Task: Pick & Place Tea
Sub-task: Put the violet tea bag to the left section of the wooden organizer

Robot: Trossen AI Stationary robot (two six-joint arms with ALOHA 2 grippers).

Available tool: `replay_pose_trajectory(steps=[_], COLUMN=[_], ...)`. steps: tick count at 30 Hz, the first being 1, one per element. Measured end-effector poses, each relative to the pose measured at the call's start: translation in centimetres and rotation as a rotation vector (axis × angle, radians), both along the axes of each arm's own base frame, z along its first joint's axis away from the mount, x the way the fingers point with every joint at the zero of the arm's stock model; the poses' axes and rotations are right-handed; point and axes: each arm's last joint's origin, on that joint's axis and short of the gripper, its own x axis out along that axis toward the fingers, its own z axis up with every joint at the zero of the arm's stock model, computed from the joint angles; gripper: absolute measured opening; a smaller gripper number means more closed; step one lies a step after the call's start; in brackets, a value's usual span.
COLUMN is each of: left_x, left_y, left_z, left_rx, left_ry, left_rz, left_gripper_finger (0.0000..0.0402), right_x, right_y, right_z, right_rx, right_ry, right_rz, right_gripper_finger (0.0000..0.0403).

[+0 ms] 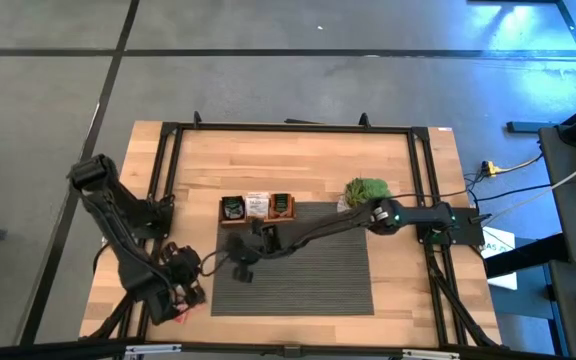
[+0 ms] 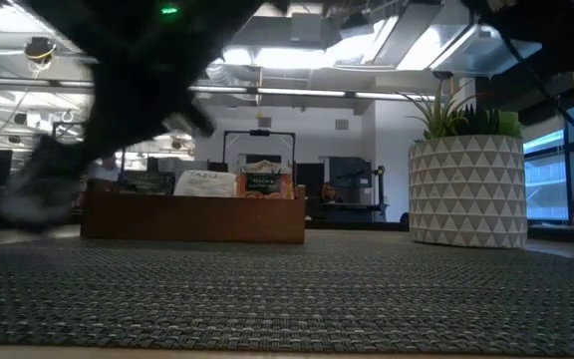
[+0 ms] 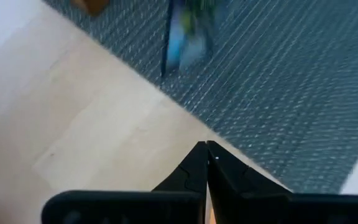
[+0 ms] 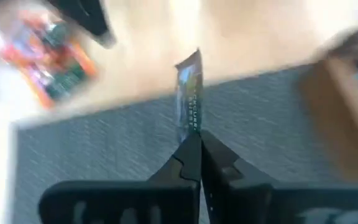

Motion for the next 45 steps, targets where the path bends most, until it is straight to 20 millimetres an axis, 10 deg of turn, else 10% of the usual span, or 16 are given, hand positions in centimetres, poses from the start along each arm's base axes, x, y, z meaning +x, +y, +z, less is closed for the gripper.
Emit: replay_pose_trajectory(steps=[9, 23, 45], left_x=[-0.9, -0.1, -0.1], left_y=[0.4, 0.9, 1.0], left_z=[1.9, 1.9, 2.0], left_rx=[0.007, 0.064, 0.082], left_ry=[-0.038, -0.039, -0.066], left_rz=[-0.135, -0.164, -0.161], left_gripper_finger=[0.0004, 0.0004, 0.0004], right_x=[-1.7, -0.9, -0.7], right_y=[-3.5, -9.3, -10.0], right_z=[5.6, 3.9, 2.9], right_rx=[-0.477, -0.407, -0.415], right_ry=[0.044, 0.137, 0.145], right_rz=[0.201, 0.216, 0.235], right_gripper_finger=[0.0002, 0.0002, 0.0021])
